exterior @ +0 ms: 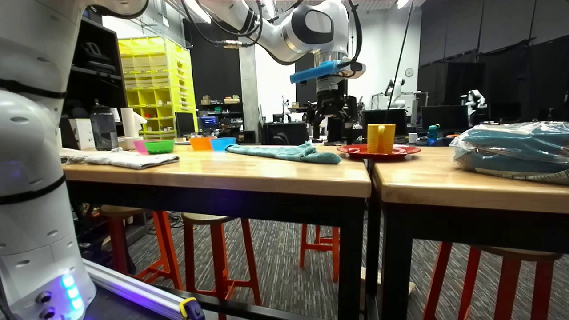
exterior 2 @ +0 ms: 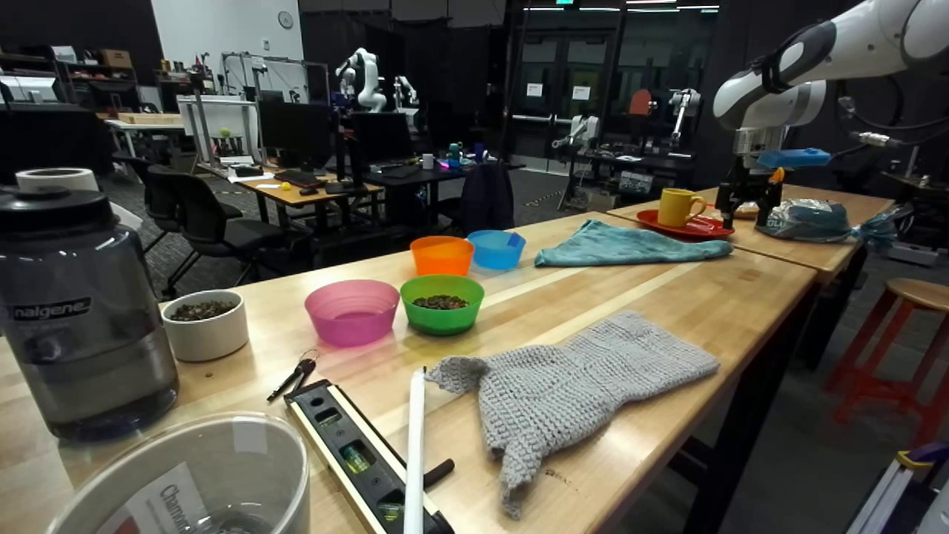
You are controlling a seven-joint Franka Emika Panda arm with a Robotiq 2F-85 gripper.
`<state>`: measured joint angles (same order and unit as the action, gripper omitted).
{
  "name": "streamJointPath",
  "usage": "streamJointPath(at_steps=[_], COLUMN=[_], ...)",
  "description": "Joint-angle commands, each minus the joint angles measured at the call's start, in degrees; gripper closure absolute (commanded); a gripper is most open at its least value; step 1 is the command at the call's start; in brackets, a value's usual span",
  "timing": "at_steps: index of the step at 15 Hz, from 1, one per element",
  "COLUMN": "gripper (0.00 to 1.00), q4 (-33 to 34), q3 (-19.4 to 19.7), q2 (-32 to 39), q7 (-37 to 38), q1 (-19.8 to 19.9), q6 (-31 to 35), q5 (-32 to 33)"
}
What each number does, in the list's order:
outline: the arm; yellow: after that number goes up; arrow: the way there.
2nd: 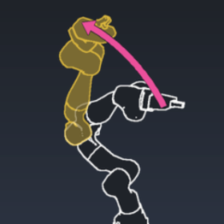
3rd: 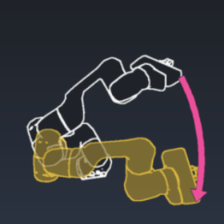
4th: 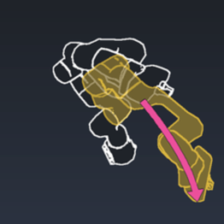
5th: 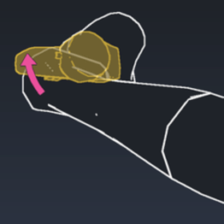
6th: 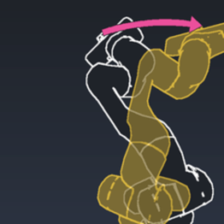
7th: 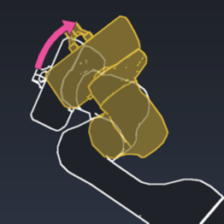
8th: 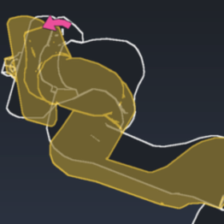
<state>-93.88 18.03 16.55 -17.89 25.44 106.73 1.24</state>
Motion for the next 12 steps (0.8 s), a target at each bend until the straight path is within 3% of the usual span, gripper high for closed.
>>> streamJointPath(at_steps=[1, 12], gripper=[0.00, 0.00], q4=[-1.2, 1.6], q3=[0.3, 2.2], q2=[-1.1, 3.9], q7=[11.2, 37.0], q1=[-1.0, 0.5], q6=[-0.5, 3.7], q5=[-2.3, -15.8])
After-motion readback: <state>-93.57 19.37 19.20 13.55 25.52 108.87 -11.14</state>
